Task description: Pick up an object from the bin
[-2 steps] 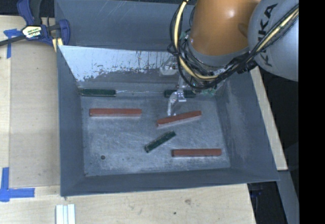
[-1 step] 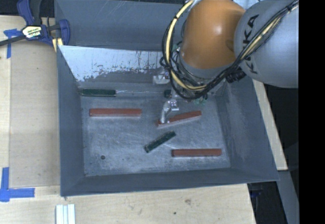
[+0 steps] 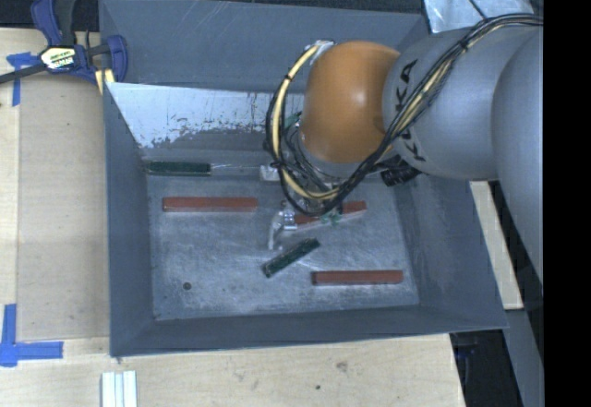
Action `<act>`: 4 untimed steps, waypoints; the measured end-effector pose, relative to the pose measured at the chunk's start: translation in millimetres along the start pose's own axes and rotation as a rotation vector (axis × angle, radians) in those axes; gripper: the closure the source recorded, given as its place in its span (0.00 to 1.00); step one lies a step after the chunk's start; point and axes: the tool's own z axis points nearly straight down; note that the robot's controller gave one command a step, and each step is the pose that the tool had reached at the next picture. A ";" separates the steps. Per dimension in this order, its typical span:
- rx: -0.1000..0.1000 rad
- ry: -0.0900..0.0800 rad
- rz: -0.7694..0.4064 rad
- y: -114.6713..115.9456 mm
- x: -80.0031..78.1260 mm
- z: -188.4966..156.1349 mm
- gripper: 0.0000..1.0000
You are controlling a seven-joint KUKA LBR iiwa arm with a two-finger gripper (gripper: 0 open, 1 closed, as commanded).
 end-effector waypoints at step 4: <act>0.000 -0.002 -0.195 -9.6 -60.2 -80.9 0.00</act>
Offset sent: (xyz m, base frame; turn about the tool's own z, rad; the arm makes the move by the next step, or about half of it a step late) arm 0.0000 0.0000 0.0000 0.0000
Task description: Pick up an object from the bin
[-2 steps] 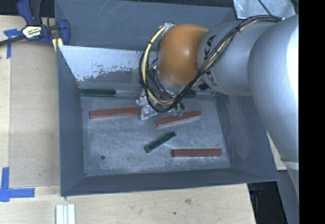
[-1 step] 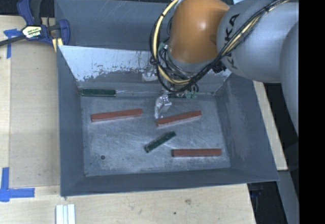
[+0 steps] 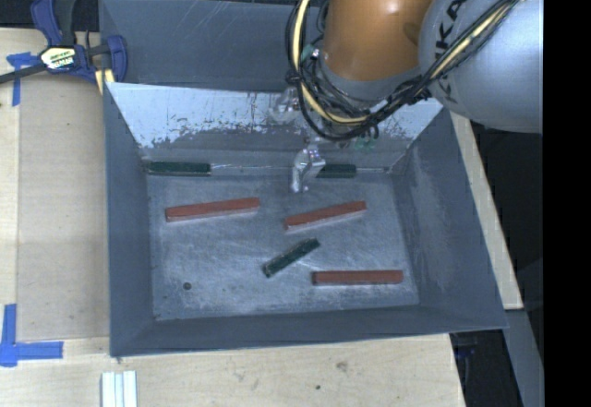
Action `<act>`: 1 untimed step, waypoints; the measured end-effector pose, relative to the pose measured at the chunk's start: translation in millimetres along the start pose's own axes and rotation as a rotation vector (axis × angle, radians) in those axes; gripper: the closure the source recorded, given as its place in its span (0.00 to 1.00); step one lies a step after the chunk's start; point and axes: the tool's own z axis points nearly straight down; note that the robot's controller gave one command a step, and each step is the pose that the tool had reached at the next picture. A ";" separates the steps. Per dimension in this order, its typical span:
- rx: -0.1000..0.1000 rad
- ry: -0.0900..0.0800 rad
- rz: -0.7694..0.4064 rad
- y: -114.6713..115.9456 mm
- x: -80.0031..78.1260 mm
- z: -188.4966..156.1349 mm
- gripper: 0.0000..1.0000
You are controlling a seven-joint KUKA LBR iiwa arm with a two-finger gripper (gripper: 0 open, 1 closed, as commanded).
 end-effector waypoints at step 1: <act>0.000 -0.005 -0.039 7.0 8.4 47.9 0.00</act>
Offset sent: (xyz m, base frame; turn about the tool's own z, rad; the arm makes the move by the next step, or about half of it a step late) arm -0.0687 -0.0058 -0.1509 -0.2427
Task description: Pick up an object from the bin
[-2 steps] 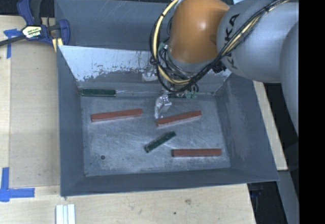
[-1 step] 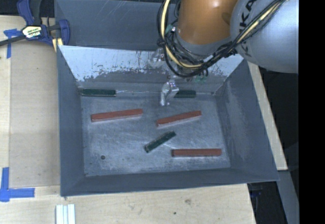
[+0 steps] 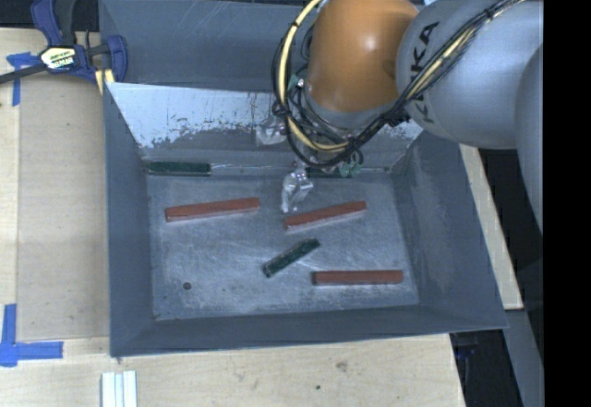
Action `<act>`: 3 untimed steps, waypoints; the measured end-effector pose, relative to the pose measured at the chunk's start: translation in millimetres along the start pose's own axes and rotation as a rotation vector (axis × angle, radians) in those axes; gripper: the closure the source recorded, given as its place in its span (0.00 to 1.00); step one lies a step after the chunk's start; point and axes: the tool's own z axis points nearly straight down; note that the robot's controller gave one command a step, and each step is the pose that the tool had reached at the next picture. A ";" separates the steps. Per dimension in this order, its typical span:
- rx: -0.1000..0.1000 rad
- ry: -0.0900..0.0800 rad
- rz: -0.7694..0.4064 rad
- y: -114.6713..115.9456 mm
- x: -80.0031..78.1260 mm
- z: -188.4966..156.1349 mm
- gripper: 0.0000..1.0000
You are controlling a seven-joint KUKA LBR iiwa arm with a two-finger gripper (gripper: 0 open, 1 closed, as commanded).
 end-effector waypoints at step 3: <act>-0.001 0.001 -0.181 47.9 2.9 95.5 1.00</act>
Offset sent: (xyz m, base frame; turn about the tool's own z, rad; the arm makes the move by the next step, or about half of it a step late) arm -0.0501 0.0350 -0.0098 0.0021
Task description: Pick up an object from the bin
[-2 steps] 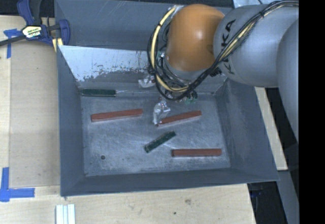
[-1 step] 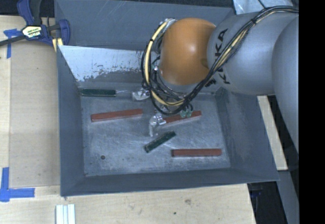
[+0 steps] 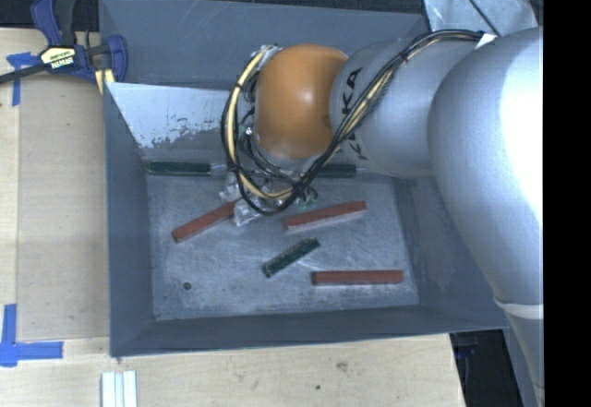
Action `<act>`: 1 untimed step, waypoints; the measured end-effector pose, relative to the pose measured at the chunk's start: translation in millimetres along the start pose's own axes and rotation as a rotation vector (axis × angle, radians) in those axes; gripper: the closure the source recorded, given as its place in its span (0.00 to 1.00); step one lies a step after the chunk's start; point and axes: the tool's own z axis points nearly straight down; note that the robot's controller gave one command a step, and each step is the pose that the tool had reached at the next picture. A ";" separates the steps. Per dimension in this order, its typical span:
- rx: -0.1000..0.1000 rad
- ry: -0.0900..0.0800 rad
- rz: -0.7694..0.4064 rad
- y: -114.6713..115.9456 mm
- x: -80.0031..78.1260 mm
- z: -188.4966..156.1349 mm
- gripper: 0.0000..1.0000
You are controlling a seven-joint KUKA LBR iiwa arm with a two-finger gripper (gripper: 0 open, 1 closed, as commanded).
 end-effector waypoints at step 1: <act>0.000 0.000 0.001 0.0 0.0 0.0 1.00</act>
Offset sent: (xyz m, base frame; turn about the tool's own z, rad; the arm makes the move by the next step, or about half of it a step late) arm -0.0088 0.0041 0.1451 0.0155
